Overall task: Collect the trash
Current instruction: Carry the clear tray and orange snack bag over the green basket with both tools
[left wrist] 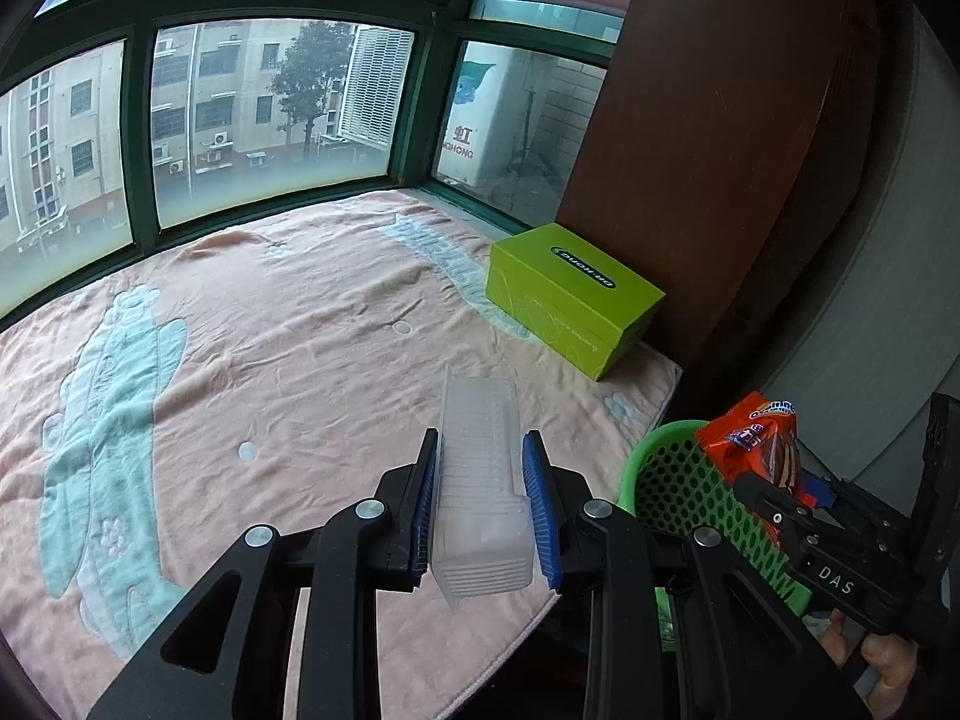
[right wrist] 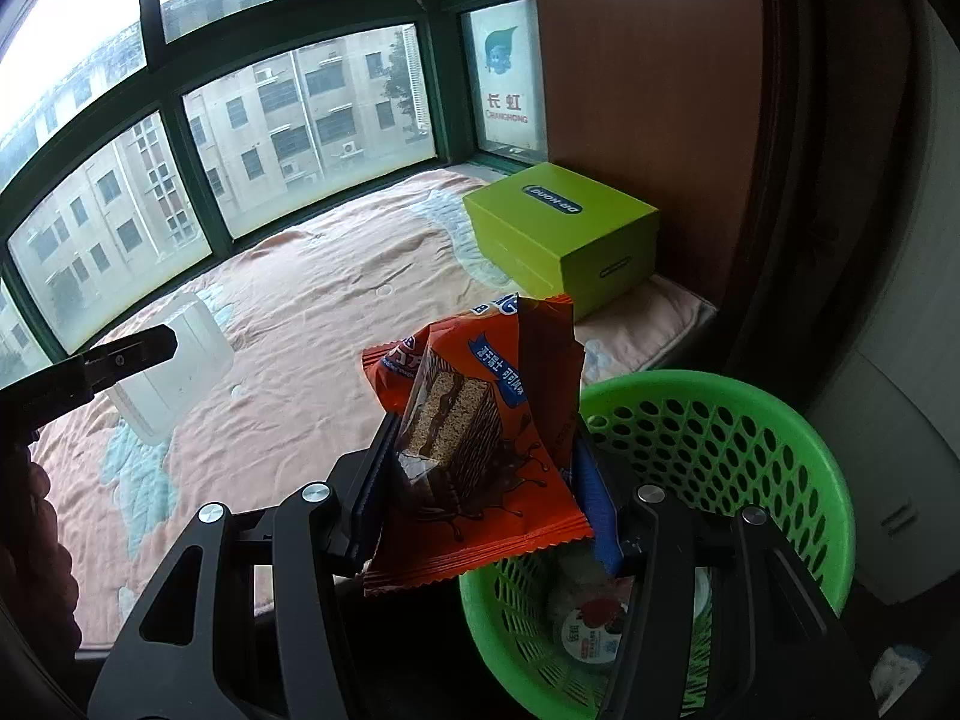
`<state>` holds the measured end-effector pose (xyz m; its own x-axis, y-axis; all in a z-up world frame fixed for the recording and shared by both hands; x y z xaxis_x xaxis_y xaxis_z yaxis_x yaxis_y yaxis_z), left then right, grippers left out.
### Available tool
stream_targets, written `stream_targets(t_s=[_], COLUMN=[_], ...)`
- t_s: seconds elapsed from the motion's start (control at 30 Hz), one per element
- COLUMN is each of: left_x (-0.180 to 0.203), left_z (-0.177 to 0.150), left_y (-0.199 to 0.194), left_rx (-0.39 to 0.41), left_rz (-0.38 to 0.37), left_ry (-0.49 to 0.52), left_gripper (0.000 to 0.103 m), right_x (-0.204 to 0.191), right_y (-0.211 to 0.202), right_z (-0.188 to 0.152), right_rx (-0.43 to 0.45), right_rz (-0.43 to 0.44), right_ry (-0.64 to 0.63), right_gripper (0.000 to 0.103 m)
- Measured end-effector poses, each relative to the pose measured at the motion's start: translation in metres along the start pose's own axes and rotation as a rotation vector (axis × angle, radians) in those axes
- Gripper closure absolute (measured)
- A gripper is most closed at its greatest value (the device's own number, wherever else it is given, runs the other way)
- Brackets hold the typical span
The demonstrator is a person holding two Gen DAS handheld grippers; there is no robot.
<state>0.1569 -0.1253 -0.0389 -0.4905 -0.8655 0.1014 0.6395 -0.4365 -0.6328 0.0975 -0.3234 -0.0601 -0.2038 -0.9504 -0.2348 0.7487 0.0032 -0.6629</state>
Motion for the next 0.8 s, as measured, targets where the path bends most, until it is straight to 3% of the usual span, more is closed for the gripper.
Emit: stream_targets(t_s=[0.8], left_x=[0.069], left_z=[0.019], left_y=[-0.003], left_rx=[0.036], left_rz=[-0.082], left_ry=[0.11], left_gripper=[0.076], right_x=[0.072], right_y=[-0.04], right_z=[-0.01], right_rx=[0.054], right_rz=[-0.126], right_ry=[0.091], right_gripper=[0.047])
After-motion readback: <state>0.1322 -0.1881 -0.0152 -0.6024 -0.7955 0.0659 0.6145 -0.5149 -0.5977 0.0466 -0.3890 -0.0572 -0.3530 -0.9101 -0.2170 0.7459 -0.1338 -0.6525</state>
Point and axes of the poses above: each gripper's, at about its wrist camera, not at the fingertips, and y roughly the way its jaws point, x to its right, z to its top, the point moved 9 cm from there along y, roughly the way its jaws point, and after that the axes turned 10 degrees about y, right-handed, at the moved point
